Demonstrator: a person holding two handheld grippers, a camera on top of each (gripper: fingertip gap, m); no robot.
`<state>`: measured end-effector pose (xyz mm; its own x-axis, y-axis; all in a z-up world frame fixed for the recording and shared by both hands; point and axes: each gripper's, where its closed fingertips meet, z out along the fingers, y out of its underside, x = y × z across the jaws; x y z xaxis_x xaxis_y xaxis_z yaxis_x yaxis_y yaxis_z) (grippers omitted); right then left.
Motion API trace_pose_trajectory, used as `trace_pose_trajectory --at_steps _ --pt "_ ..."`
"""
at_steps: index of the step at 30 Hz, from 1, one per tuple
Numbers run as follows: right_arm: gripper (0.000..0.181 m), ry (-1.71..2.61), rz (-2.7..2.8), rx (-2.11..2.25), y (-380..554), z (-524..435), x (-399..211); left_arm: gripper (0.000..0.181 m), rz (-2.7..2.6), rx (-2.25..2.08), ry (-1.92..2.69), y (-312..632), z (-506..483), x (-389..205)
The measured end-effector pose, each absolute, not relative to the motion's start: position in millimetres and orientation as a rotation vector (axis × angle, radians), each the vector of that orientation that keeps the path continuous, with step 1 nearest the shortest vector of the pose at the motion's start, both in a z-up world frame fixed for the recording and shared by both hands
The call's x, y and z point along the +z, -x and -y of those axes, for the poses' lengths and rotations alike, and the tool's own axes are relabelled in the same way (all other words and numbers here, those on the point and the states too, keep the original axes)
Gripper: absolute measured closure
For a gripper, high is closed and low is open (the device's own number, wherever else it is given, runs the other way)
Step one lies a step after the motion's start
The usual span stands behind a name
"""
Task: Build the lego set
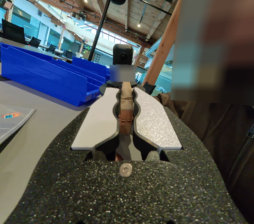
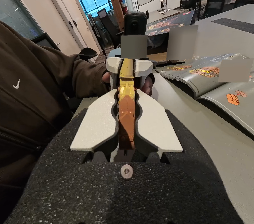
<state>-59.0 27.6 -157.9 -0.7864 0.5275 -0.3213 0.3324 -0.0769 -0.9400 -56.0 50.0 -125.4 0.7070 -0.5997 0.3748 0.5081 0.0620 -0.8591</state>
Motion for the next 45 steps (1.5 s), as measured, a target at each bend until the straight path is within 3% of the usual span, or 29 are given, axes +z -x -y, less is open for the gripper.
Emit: trace_pose_trajectory --at_steps 45 --pt "0.160 1.003 1.905 2.108 56.1 -25.0 -153.9 0.165 -0.073 -0.846 1.210 53.1 -49.5 -121.3"
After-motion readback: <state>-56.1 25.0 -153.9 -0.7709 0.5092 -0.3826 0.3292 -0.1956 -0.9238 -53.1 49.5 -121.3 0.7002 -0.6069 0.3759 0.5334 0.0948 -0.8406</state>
